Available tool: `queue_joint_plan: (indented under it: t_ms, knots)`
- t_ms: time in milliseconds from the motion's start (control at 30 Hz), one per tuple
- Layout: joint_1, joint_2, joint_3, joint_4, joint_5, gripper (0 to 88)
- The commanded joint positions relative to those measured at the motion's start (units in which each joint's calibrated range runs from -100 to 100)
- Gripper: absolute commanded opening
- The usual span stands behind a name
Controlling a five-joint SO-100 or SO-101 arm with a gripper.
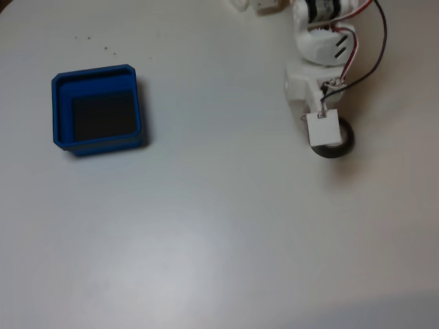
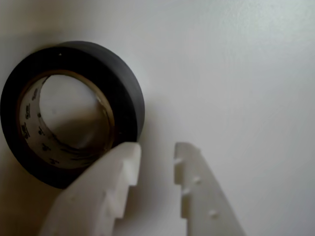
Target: Pick the black tape roll and drop it in the blue box
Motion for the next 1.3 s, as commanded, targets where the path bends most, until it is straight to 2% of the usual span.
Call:
queue_joint_plan:
  t_ms: [0,300,633,1267]
  knots:
    - [0.0,1.9,-2.8,0.4,0.3,1.2]
    - [0.0,2.9,-3.1,0.4,0.4,2.3]
    - [0.0,2.6,-3.3,0.4,0.5,14.6]
    - [-5.8,2.1,-4.4,0.4,0.3,14.8]
